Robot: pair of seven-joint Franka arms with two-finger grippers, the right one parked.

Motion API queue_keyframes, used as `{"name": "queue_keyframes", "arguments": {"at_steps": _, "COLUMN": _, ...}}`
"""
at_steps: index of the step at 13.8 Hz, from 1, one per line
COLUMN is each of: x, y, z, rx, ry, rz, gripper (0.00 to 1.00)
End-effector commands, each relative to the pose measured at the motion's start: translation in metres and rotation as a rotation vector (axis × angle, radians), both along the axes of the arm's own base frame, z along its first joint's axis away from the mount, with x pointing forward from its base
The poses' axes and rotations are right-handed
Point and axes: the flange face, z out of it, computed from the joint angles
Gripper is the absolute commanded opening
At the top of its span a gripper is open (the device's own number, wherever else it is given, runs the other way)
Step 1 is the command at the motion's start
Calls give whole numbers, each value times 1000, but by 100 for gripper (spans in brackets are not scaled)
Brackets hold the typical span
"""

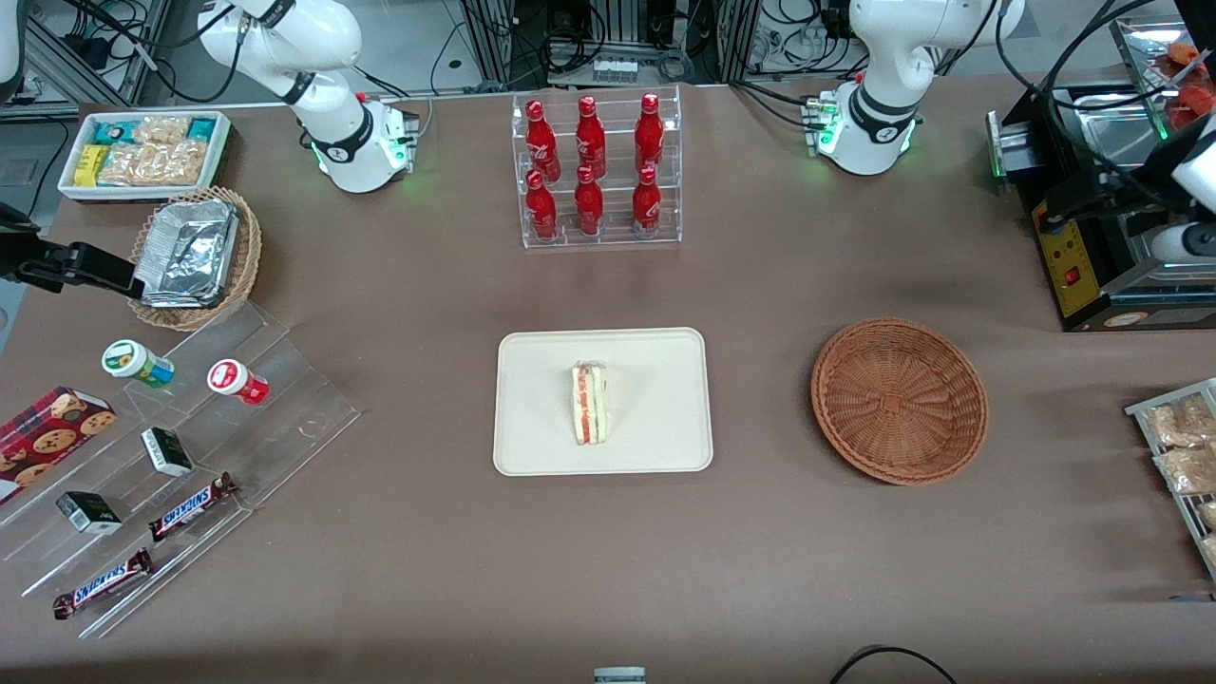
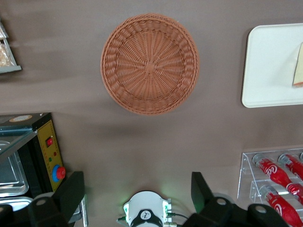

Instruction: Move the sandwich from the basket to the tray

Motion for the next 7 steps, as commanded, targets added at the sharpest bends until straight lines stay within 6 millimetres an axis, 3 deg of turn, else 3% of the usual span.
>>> {"name": "queue_keyframes", "arguments": {"at_steps": 1, "x": -10, "y": 2, "z": 2, "rx": -5, "ry": 14, "rz": -5, "gripper": 99}}
{"name": "queue_keyframes", "arguments": {"at_steps": 7, "x": -6, "y": -1, "z": 1, "rx": 52, "ry": 13, "rz": 35, "gripper": 99}}
